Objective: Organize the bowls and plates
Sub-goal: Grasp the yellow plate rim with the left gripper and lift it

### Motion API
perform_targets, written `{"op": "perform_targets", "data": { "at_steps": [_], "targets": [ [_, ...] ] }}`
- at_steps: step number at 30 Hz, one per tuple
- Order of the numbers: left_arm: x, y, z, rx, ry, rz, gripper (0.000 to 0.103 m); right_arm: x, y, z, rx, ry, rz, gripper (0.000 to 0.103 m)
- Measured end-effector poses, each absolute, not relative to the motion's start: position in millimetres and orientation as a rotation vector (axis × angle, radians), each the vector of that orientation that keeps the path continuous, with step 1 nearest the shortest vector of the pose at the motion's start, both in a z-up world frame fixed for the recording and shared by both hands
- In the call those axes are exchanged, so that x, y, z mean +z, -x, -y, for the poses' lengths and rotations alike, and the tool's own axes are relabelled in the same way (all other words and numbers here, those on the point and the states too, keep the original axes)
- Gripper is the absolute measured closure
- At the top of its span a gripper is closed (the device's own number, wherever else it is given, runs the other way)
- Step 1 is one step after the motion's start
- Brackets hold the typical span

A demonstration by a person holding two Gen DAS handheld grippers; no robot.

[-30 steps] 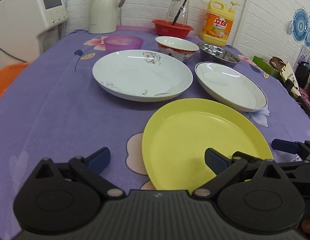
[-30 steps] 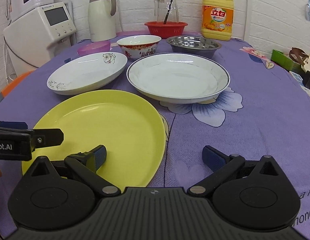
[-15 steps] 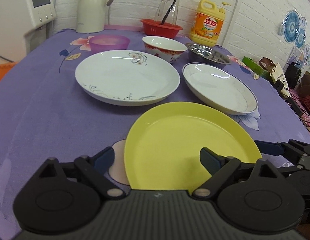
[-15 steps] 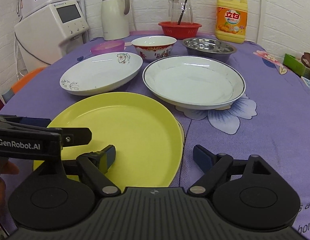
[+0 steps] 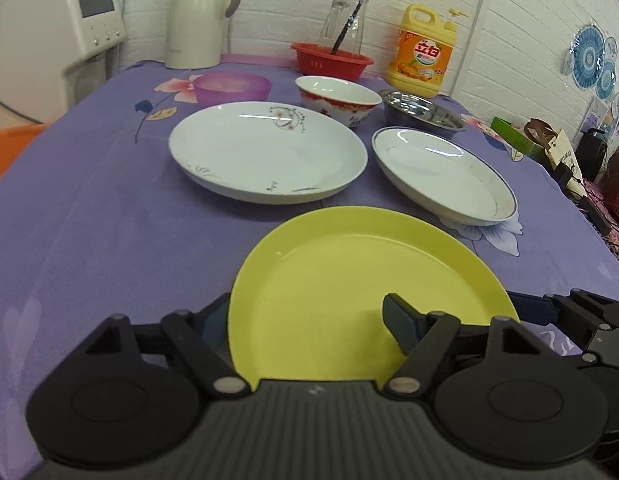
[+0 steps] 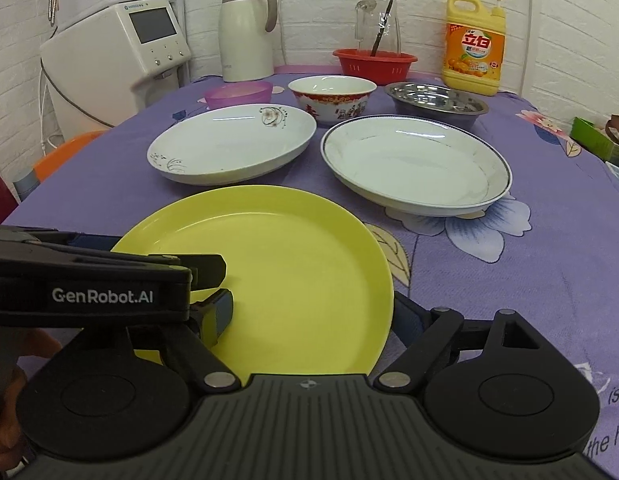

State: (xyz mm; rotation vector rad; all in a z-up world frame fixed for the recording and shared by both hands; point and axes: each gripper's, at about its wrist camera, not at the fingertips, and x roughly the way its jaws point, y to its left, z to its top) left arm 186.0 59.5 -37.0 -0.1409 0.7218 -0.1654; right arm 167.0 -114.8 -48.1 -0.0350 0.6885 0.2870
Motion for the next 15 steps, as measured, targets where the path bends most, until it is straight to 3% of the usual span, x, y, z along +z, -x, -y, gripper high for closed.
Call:
{"op": "perform_targets", "data": {
  "at_steps": [9,15],
  "targets": [
    [-28.1,-159.6,-112.3,-0.021,0.155,-0.694,0.026,-35.6,-154.0,55.8,0.412,0.085,-0.637,0.000],
    [-30.7,-164.6,-105.9,-0.064,0.164,-0.692,0.026,-32.1,-153.7,57.2,0.384,0.107,-0.636,0.000]
  ]
}}
